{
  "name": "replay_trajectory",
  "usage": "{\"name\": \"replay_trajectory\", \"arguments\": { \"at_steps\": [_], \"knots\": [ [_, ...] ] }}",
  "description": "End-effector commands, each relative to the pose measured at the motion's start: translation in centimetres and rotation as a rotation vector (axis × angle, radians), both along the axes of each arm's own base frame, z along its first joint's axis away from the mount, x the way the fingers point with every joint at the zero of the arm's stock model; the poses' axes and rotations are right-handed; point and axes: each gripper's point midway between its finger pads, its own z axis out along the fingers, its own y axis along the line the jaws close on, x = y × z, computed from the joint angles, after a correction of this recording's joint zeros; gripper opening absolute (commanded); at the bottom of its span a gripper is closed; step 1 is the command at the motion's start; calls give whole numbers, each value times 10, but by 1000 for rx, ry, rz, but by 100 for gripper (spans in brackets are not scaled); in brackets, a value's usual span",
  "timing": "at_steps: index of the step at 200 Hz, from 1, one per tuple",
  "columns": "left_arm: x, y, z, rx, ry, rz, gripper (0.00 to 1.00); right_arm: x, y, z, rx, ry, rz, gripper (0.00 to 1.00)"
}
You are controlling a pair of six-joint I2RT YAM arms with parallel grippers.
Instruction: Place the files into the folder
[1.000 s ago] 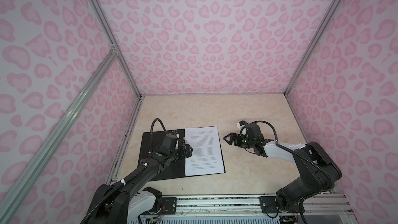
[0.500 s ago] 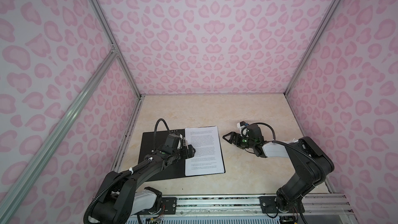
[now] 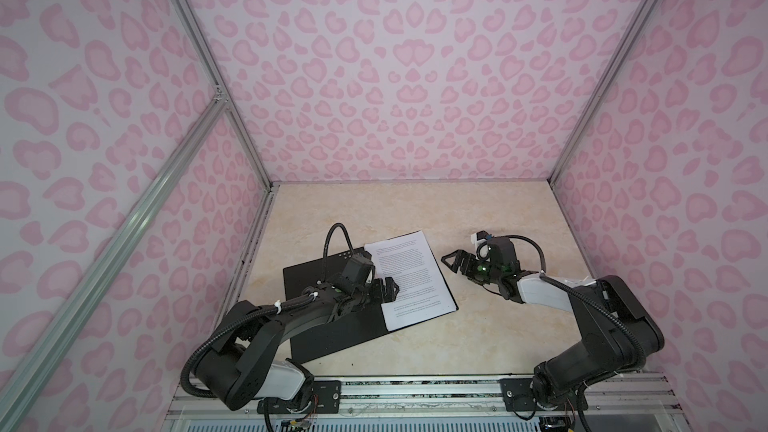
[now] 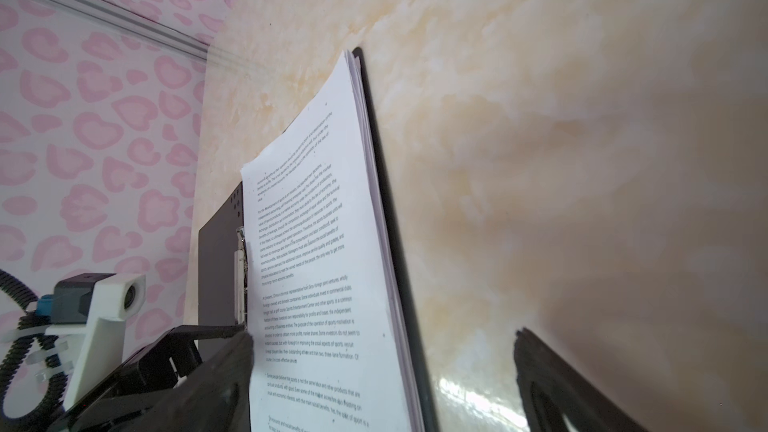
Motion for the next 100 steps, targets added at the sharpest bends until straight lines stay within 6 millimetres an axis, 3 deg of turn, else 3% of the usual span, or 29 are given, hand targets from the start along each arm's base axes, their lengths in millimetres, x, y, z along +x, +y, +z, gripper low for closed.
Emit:
{"name": "replay_trajectory", "arguments": {
  "at_steps": [1, 20, 100],
  "knots": [
    [7, -21, 0, -36, 18, 5, 97, -3, -11, -6, -60, 1, -23, 97],
    [14, -25, 5, -49, 1, 37, 97, -4, -13, -2, -60, -10, -29, 97],
    [38, 16, 34, -145, -29, 144, 97, -6, -5, 7, -75, -47, 0, 97]
  ]
}}
